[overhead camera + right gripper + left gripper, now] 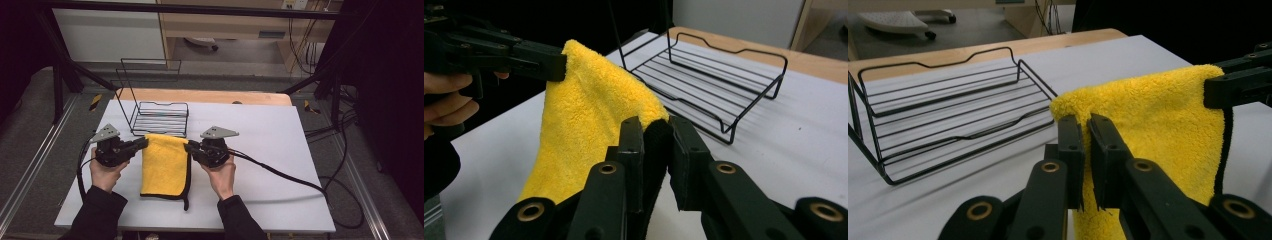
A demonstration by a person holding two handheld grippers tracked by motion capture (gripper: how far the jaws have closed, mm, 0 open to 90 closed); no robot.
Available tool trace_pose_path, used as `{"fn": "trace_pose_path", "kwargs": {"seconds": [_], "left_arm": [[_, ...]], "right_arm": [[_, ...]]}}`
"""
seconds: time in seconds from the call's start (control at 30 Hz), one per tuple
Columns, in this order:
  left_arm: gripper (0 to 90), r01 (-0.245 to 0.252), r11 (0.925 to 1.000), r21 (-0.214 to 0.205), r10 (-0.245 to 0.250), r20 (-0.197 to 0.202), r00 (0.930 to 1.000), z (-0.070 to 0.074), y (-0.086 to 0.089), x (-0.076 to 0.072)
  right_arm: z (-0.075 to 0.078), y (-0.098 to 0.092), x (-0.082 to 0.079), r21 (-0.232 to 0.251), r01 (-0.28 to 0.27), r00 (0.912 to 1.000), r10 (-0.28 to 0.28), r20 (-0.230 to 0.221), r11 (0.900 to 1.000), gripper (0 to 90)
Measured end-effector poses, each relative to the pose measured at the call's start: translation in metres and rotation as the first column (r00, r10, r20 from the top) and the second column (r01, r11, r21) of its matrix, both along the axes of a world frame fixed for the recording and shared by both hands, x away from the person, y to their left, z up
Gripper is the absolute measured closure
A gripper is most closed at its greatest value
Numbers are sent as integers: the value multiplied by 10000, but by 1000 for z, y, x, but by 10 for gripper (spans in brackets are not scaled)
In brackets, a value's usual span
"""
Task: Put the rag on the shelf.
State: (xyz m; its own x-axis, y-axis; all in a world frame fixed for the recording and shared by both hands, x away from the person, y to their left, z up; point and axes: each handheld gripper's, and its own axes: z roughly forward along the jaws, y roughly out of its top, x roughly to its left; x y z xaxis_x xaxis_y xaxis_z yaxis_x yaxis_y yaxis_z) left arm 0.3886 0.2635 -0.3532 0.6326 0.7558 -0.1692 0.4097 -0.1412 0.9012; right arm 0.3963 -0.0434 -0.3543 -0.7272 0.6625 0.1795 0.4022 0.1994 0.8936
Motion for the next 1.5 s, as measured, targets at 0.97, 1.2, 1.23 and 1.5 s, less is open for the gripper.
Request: {"fn": "trace_pose_path", "kwargs": {"seconds": [0.97,1.2,1.23,1.5], "left_arm": [[842,-499,9936,-1013,671,1743,9824,46,13,-20],[842,-502,9928,-1089,721,2077,9755,54,16,-19],[842,-510,9926,-1105,738,2135,9742,55,16,-19],[842,-563,9888,-1381,899,2513,9637,68,18,-16]], "right_arm": [[57,11,-8,48,-199,9775,185,2101,9998,779],[65,13,-8,250,-231,9691,162,2460,9994,779],[66,13,-9,225,-226,9667,161,2555,9995,779],[80,14,-8,418,-194,9545,61,2981,9989,779]]}}
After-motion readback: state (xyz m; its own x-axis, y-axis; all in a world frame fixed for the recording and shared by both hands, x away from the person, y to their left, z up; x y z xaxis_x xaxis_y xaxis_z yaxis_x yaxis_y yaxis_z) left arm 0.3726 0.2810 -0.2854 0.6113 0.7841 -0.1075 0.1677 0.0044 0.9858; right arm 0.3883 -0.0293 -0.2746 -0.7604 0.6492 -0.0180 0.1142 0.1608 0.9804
